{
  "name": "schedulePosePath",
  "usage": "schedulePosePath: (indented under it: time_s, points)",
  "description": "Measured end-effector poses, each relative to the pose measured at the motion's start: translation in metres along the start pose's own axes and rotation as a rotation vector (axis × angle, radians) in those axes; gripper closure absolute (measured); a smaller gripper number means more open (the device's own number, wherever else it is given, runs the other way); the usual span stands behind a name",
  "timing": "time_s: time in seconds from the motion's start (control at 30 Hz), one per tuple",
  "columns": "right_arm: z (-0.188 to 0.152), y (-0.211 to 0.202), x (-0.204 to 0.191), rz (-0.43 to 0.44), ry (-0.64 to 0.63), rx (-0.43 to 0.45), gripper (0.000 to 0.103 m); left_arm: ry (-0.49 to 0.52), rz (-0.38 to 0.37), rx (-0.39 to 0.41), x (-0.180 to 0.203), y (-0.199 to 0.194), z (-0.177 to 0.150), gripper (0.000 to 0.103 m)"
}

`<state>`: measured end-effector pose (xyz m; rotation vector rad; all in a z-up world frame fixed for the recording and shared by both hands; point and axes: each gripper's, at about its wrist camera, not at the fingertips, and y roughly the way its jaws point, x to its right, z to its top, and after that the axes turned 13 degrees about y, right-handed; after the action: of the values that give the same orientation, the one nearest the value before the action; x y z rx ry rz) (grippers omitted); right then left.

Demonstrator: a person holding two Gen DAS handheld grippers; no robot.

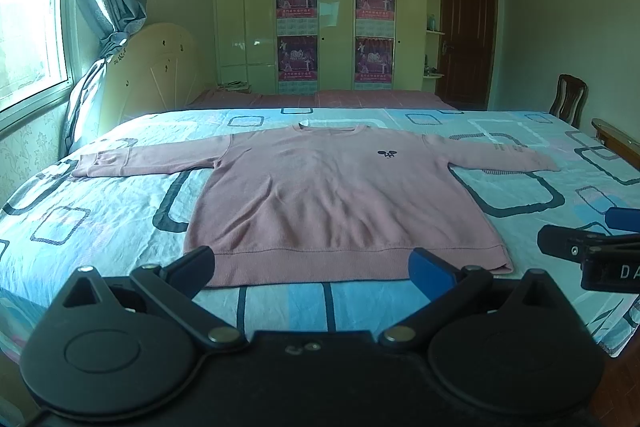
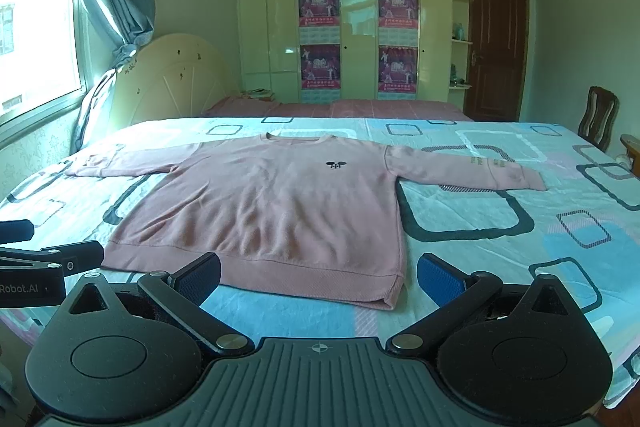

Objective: Fold small clothes

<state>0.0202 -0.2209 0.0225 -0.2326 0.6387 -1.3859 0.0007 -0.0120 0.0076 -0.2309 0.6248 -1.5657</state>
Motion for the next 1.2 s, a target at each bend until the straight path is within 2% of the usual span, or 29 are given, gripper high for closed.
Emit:
schedulePosePath:
  time_s: [1.2]
  points:
    - [-0.0009, 0.0009, 0.0008, 0.002, 0.004, -0.001, 0.0, -0.007, 0.01, -0.001, -0.0066, 0.0007, -0.0026, 0.001]
